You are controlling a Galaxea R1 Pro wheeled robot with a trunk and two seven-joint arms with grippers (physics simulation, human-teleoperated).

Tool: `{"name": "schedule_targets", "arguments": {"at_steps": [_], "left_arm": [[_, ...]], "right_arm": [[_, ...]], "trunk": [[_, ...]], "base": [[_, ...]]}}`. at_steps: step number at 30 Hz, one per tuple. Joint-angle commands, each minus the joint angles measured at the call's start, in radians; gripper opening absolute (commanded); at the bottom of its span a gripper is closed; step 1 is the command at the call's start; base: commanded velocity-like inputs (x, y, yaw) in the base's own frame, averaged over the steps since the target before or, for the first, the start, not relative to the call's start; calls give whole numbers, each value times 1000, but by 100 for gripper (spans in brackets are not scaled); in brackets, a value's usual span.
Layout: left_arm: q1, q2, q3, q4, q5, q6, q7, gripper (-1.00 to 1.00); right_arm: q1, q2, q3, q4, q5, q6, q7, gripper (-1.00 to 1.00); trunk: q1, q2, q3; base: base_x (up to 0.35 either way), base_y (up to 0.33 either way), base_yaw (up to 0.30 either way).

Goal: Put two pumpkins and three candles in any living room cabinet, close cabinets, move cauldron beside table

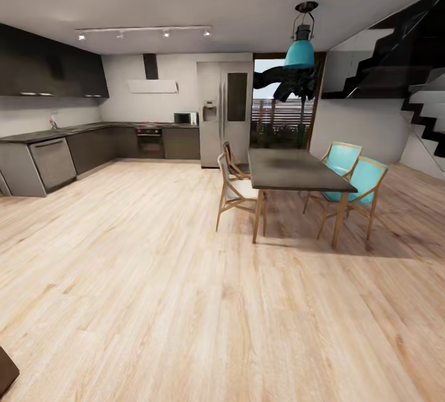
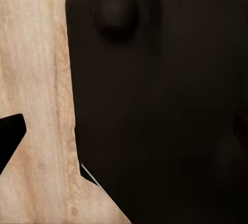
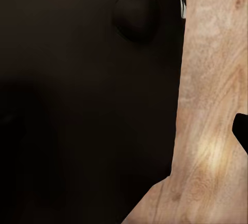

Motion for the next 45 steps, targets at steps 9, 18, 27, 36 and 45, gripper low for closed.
{"name": "schedule_targets", "arguments": {"at_steps": [9,18,27,36,45], "left_arm": [[-1,-19,20,-1,6,5,4,100],[-1,-20,35,-2,6,5,3,100],[-1,-20,35,-1,6,6,3,100],[-1,-20,35,-2,6,4,3,100],[-1,-20,34,-1,6,2,2,100]], "right_arm": [[-1,16,-1,1,-2,2,-2,100],[-1,25,-5,1,-8,5,-3,100],[-1,23,-8,1,-12,-2,-3,100],[-1,22,-9,2,-12,-8,-3,100],[-1,24,-9,1,-12,-8,-3,100]], "trunk": [[0,0,0],[0,0,0],[0,0,0],[0,0,0],[0,0,0]], "base": [[0,-19,0],[0,0,0],[0,0,0],[0,0,0],[98,0,0]]}}
